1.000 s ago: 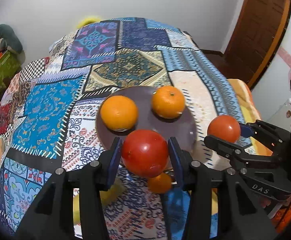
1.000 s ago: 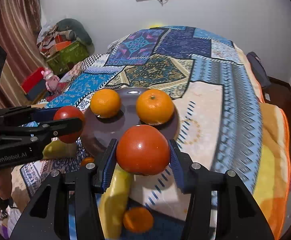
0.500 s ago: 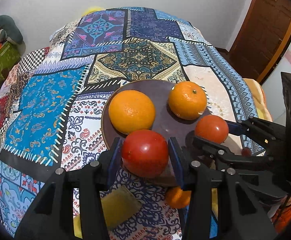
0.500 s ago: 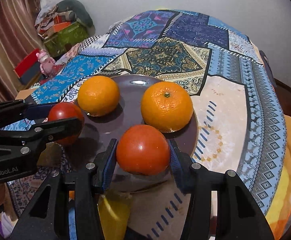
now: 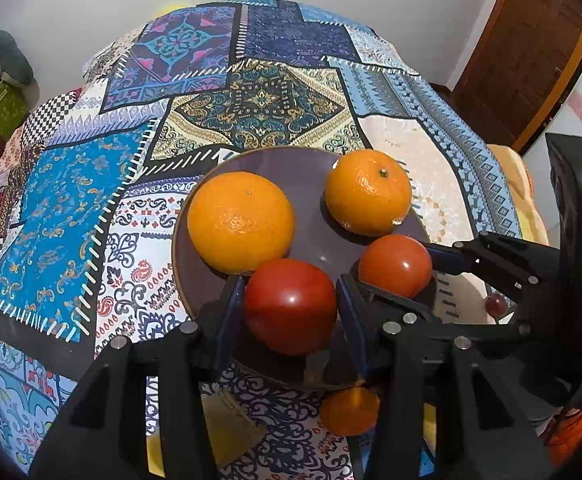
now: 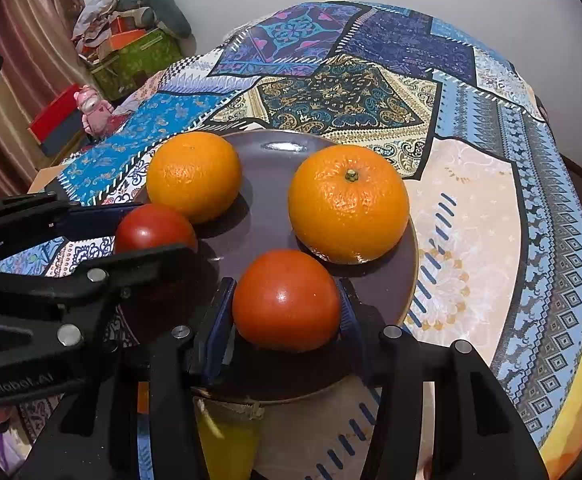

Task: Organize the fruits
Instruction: 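Carry both tomatoes onto the purple plate beside the oranges and release, then grasp the yellow cylindrical fruit with the right gripper while the left grasps another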

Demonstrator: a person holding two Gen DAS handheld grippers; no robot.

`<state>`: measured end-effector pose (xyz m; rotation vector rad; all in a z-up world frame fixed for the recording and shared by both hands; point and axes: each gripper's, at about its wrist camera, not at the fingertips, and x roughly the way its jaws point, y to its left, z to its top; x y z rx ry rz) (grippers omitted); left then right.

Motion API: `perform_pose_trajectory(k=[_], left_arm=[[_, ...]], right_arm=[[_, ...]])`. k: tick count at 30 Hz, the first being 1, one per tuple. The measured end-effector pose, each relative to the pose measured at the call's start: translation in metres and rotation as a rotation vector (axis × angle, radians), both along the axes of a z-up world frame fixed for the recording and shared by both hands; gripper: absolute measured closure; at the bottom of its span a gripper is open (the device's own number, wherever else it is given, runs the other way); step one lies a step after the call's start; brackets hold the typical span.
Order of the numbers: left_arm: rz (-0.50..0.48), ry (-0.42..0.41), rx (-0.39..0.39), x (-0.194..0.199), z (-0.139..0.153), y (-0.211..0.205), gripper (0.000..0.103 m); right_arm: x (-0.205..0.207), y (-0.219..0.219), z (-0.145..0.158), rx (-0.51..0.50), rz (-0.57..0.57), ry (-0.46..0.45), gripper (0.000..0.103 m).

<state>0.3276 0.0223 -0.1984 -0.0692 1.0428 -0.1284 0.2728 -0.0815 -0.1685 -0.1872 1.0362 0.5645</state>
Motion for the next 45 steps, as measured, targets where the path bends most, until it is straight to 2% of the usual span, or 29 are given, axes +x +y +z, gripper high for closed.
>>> perform_pose_trajectory(k=[4,9,20,25,29,34,39,45], left_arm=[[0.003,0.005,-0.008,0.000,0.000,0.001,0.056],[0.011,-0.035,-0.006,-0.007,0.015,0.002,0.056],[0.037,-0.125,-0.017,-0.047,0.065,0.024,0.056],[0.048,-0.137,-0.005,-0.068,0.072,0.035,0.056],[0.051,-0.125,0.009,-0.083,0.069,0.045,0.055],[0.065,-0.114,0.027,-0.095,0.059,0.057,0.046],[0.052,-0.080,0.039,-0.101,0.042,0.063,0.042],[0.026,-0.011,0.047,-0.102,0.011,0.065,0.041]], right_arm=[[0.001,-0.001,0.000,0.003,-0.003,0.002,0.056],[0.000,-0.004,0.011,0.020,-0.009,-0.021,0.056],[-0.022,-0.020,0.057,0.057,-0.032,-0.116,0.056],[-0.041,-0.031,0.073,0.075,-0.052,-0.143,0.056],[-0.056,-0.039,0.077,0.082,-0.071,-0.146,0.056],[-0.074,-0.043,0.069,0.087,-0.087,-0.119,0.056],[-0.089,-0.039,0.052,0.086,-0.094,-0.069,0.056],[-0.095,-0.027,0.026,0.075,-0.076,0.008,0.056]])
